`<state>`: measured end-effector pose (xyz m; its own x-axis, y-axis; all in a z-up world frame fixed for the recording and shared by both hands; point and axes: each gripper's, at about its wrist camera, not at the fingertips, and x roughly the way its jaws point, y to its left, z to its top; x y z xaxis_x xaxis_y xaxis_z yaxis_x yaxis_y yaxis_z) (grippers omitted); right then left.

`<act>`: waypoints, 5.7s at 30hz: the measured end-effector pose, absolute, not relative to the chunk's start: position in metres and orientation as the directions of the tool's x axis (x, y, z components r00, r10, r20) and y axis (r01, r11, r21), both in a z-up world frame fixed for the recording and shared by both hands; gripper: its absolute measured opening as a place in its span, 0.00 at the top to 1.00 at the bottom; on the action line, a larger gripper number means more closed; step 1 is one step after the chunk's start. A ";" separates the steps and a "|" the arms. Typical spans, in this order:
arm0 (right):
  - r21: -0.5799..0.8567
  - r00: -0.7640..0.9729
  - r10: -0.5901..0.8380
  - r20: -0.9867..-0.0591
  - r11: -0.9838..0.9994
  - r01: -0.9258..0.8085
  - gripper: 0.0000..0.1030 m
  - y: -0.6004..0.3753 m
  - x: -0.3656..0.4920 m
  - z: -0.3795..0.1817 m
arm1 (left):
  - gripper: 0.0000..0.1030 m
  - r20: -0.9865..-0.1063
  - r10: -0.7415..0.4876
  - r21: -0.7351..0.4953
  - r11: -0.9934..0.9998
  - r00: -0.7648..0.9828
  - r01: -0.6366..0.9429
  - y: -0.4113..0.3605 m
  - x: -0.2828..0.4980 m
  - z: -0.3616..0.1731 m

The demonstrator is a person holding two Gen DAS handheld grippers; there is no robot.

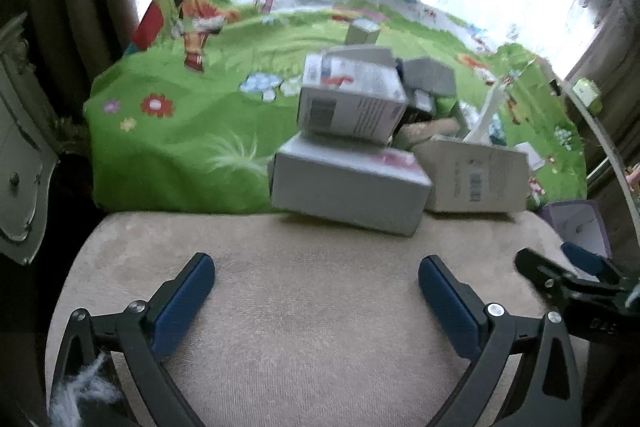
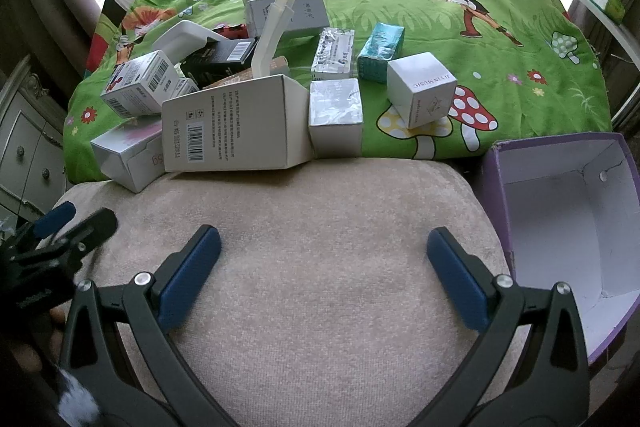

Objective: Organize rigid objects

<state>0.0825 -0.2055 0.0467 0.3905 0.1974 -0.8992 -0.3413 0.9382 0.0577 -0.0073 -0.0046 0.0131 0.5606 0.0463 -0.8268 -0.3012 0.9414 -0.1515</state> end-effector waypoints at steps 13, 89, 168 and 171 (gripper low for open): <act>0.056 0.393 0.196 -0.898 0.939 -0.341 0.00 -0.205 0.085 0.045 | 0.00 -0.738 0.043 -0.173 0.953 0.673 -0.250 0.010 0.024 0.054; 0.012 0.521 0.199 -0.830 0.940 -0.341 0.56 -0.316 0.182 0.069 | 0.32 -0.729 0.169 0.107 0.985 0.663 -0.134 -0.113 0.075 0.073; 0.169 0.437 0.305 -0.846 0.931 -0.323 0.26 -0.334 0.111 0.068 | 0.18 -0.687 -0.204 -0.401 0.907 0.698 -0.130 -0.035 -0.006 0.043; 0.169 0.427 0.316 -0.848 0.923 -0.346 0.26 -0.323 0.112 0.068 | 0.15 -0.707 -0.158 -0.375 0.910 0.689 -0.175 -0.019 -0.007 0.038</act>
<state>0.1121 -0.3227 0.0683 0.4266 0.3156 -0.8476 -0.3461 0.9228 0.1693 -0.0073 -0.0186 0.0380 0.6894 -0.1584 -0.7068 -0.1753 0.9103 -0.3750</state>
